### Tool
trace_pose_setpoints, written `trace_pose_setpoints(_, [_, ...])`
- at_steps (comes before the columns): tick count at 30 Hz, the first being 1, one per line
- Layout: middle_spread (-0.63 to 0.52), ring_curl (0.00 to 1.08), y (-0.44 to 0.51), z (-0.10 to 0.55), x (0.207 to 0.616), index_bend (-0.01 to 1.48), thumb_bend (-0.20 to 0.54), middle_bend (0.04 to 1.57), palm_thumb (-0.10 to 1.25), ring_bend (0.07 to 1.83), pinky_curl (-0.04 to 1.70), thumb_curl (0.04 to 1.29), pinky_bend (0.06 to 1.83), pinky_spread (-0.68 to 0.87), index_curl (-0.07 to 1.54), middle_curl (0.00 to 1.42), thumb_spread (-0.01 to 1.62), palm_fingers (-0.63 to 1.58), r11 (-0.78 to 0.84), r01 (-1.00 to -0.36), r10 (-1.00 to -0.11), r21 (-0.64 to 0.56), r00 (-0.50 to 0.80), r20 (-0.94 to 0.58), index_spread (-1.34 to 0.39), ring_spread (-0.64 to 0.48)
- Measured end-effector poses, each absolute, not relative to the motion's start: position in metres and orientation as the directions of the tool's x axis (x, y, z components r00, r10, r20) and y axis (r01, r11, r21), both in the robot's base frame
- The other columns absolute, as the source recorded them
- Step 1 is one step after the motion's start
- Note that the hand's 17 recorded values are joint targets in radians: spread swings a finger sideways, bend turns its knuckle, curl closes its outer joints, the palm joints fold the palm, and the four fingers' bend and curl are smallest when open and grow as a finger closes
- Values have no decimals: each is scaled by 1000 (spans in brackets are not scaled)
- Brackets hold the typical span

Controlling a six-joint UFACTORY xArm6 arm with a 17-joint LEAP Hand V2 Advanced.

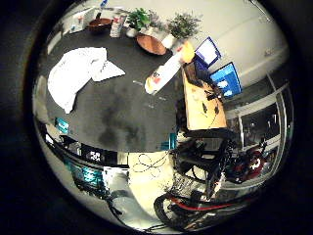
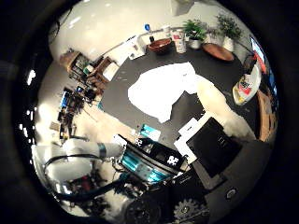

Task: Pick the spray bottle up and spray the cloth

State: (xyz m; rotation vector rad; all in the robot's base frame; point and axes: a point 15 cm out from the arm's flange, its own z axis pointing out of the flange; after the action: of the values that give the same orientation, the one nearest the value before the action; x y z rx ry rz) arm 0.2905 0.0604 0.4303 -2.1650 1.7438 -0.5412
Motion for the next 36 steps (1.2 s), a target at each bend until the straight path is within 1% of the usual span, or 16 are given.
trace_pose_setpoints(3, [-81, 190, 41, 442, 293, 185, -30, 179, 918, 217, 200, 638, 534, 623, 335, 270, 905, 399, -159, -853, -987, -497, 140, 77, -470, 237])
trace_pose_setpoints(6, [-64, 197, 26, 463, 303, 182, -29, 181, 841, 230, 205, 630, 578, 625, 327, 267, 926, 398, -91, -810, -995, -579, 91, 29, -460, 240])
trace_pose_setpoints(10, [-47, 204, 3, 481, 310, 181, -23, 185, 814, 252, 208, 632, 617, 630, 323, 267, 945, 394, 15, -768, -998, -641, 31, -60, -451, 255])
trace_pose_setpoints(13, [-33, 206, -11, 488, 312, 182, -27, 186, 793, 259, 208, 632, 643, 633, 321, 268, 951, 388, 84, -744, -991, -663, 5, -130, -444, 257])
trace_pose_setpoints(18, [-9, 210, -22, 502, 321, 178, -29, 187, 721, 279, 206, 619, 686, 637, 315, 271, 965, 374, 173, -680, -972, -712, -4, -233, -418, 258])
trace_pose_setpoints(22, [5, 214, -36, 493, 330, 177, -28, 189, 684, 292, 204, 607, 720, 642, 311, 276, 981, 368, 249, -648, -949, -720, -14, -315, -400, 270])
trace_pose_setpoints(30, [25, 222, -89, 477, 344, 169, -28, 196, 614, 326, 194, 561, 773, 635, 297, 291, 1007, 338, 389, -577, -899, -718, -69, -433, -352, 277])
trace_pose_setpoints(36, [38, 219, -149, 445, 353, 173, -27, 198, 600, 339, 185, 535, 802, 627, 297, 302, 1014, 335, 538, -483, -820, -691, -111, -561, -333, 279])
